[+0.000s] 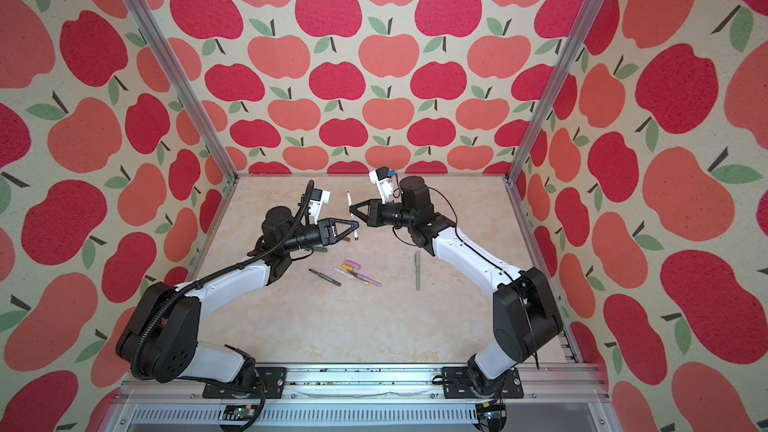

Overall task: Insert the pens into the pen caps
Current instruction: 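Close the left gripper on the marker below the right gripper, then open the right gripper off the marker and lower it toward the brown cap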

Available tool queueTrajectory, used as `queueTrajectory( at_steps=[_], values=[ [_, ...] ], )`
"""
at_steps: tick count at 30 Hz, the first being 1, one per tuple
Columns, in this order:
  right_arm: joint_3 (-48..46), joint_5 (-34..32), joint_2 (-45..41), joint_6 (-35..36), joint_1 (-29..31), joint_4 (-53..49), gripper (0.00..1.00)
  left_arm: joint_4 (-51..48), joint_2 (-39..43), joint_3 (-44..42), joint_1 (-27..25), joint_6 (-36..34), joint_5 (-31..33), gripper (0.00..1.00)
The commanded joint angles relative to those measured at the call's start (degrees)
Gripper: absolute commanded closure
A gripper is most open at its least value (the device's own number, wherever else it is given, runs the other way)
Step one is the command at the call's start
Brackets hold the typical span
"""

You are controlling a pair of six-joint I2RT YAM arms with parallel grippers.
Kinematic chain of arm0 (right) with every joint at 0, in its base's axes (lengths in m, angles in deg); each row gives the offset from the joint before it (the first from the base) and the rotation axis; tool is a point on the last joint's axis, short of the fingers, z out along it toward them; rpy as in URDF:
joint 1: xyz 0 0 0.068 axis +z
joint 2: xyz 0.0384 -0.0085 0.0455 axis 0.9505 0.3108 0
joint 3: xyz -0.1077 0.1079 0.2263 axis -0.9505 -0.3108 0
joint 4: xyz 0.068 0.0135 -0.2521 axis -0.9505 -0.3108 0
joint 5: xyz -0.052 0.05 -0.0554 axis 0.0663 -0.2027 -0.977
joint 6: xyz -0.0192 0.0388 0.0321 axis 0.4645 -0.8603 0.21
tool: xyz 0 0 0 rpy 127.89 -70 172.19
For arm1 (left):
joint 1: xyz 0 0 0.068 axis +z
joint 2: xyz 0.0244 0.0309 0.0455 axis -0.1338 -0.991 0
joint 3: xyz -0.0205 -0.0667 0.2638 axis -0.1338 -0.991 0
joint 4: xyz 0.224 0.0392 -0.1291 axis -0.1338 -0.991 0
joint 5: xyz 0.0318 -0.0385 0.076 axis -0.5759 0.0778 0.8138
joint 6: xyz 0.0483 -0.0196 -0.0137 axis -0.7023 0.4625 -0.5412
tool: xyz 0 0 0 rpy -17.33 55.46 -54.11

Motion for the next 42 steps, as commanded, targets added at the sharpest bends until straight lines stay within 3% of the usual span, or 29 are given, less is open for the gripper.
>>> queueTrajectory(
  at_steps=[1,18,24,29,36,42],
  values=[
    [-0.9,0.6,-1.6,-1.0,-0.3,2.0,0.91,2.4,-0.5,1.9,-0.3,0.2,-1.2,0.67],
    [-1.2,-0.7,-2.9,1.8,-0.3,-1.1,0.87,-3.6,0.8,2.5,-0.1,-3.0,-0.9,0.95],
    [-0.1,-1.8,-3.0,4.3,-0.3,-4.4,0.76,-15.7,5.8,2.4,0.4,-10.5,2.5,0.98],
    [1.7,-2.7,-2.7,6.5,-0.3,-7.2,0.6,-28.2,10.0,2.9,1.7,-16.2,5.9,1.0],
    [10.9,-8.4,3.7,15.4,0.2,-21.7,0.5,-49.3,15.5,3.0,5.3,-21.4,14.6,1.0],
    [25.0,-15.1,15.8,25.3,2.5,-38.0,0.47,-52.7,20.2,-2.5,9.9,-18.6,14.4,1.0]
  ],
)
